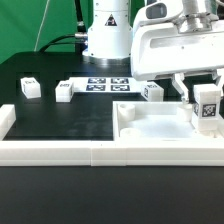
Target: Assemble one leg
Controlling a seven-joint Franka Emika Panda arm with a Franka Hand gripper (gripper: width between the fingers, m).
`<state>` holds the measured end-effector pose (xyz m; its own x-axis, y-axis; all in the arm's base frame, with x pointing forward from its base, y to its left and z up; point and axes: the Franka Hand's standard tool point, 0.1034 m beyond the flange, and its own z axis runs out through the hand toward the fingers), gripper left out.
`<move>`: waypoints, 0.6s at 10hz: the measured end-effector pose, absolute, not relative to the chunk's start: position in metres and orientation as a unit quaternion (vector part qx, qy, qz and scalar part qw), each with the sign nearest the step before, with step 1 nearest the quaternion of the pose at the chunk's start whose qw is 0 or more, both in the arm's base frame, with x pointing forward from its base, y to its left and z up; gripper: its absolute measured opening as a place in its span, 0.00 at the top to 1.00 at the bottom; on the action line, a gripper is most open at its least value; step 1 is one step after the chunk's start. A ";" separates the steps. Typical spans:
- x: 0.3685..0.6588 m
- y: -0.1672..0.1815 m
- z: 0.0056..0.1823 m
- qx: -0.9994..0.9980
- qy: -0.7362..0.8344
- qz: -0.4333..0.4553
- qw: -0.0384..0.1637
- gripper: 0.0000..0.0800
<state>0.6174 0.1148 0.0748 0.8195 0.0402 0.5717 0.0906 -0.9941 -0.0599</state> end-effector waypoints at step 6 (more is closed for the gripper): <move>0.615 0.115 0.072 -0.956 -0.035 -0.289 0.043 0.20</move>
Offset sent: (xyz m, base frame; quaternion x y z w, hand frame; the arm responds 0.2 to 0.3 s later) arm 0.0000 0.0000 0.0000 0.0000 0.0000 0.0000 1.0000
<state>0.6152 0.1150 0.0715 0.8305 0.0416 0.5554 0.0914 -0.9939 -0.0622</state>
